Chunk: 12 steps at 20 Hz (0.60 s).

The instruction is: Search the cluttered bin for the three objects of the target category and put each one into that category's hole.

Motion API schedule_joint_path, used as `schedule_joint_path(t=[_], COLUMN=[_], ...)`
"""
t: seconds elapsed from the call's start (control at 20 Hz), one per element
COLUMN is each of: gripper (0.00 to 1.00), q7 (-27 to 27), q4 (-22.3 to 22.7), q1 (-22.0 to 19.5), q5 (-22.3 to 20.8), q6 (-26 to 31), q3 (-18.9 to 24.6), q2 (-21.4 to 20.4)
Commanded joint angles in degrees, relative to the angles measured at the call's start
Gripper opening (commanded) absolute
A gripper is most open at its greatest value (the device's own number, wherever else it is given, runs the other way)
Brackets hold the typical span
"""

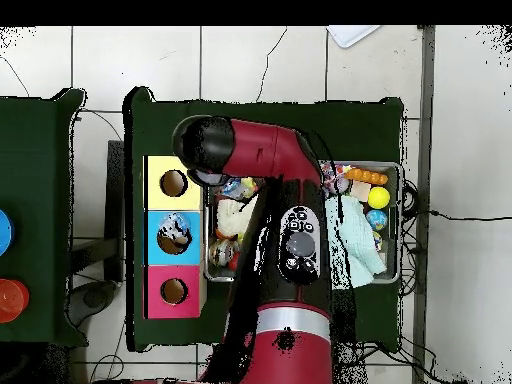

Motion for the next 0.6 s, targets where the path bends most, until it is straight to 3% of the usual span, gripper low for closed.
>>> schedule_joint_path(t=[0.05,0.25,0.6], gripper=[1.00,1.00,1.00], q7=[11.1,8.5,8.1], q4=[9.1,9.5,10.4], q1=[-2.3,-2.4,-2.6], q5=[-2.6,-3.2,0.5], q6=[-8.1,-8.3,-3.6], q3=[-1.8,-2.2,0.6], q2=[4.3,4.7,3.1])
